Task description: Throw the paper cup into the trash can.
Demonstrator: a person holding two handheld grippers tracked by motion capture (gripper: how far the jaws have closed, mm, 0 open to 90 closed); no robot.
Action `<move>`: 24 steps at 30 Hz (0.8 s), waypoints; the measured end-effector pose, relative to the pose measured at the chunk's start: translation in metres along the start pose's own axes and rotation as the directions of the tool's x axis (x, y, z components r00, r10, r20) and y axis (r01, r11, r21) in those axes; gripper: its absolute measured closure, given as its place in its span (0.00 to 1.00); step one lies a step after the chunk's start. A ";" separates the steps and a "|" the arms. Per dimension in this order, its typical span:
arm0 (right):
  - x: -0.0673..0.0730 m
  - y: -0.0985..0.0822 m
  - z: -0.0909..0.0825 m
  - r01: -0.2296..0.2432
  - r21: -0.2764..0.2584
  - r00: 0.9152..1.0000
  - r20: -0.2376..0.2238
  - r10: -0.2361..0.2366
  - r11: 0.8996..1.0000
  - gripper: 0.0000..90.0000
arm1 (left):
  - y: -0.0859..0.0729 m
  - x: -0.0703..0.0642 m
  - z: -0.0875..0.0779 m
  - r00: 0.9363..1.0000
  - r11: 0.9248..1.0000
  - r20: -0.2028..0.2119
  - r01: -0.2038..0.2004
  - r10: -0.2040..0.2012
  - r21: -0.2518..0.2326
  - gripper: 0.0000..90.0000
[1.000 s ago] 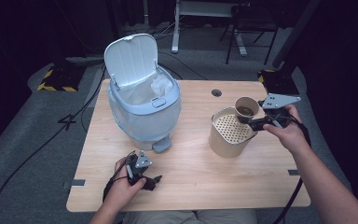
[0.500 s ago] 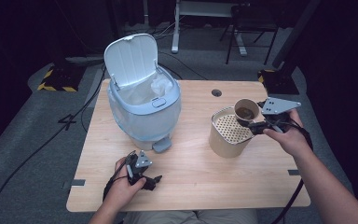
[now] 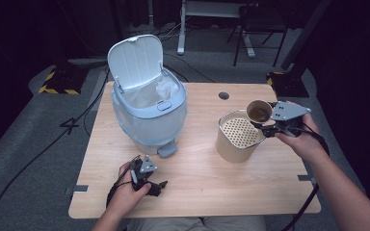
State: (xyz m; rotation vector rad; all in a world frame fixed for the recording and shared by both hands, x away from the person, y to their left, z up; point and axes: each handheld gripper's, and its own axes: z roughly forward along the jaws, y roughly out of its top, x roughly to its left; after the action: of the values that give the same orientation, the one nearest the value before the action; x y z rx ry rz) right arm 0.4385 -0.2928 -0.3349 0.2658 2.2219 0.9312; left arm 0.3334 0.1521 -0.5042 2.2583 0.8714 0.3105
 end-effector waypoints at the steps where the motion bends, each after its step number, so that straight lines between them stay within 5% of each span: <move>1: -0.001 0.000 0.000 0.021 0.010 1.000 0.010 -0.021 1.000 0.33 | 0.000 0.000 0.000 1.000 1.000 0.000 0.000 0.000 0.000 0.10; 6: -0.004 -0.004 0.003 0.122 0.038 0.991 0.057 -0.124 0.992 0.33 | 0.000 0.000 0.000 1.000 1.000 0.000 0.000 0.000 0.000 0.09; 10: -0.003 -0.005 0.004 0.208 0.082 0.970 0.108 -0.216 0.975 0.33 | 0.000 0.000 0.000 1.000 1.000 0.000 0.000 0.000 0.000 0.10; 14: 0.000 -0.003 0.004 0.305 0.142 0.933 0.153 -0.326 0.942 0.33 | 0.000 0.000 0.000 1.000 1.000 0.000 0.000 0.000 0.000 0.10; 17: 0.002 -0.002 0.006 0.378 0.194 0.893 0.183 -0.412 0.905 0.33 | 0.000 0.000 0.000 1.000 1.000 0.000 0.000 0.000 0.000 0.09; 24: 0.008 0.000 0.010 0.472 0.273 0.818 0.218 -0.532 0.838 0.33 | 0.000 0.000 0.000 1.000 1.000 -0.001 0.000 0.000 0.000 0.10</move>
State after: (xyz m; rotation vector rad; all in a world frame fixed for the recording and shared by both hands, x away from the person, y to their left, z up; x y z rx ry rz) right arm 0.4398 -0.2835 -0.3440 -0.0989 1.9658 0.3422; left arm 0.3334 0.1521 -0.5042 2.2583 0.8716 0.3113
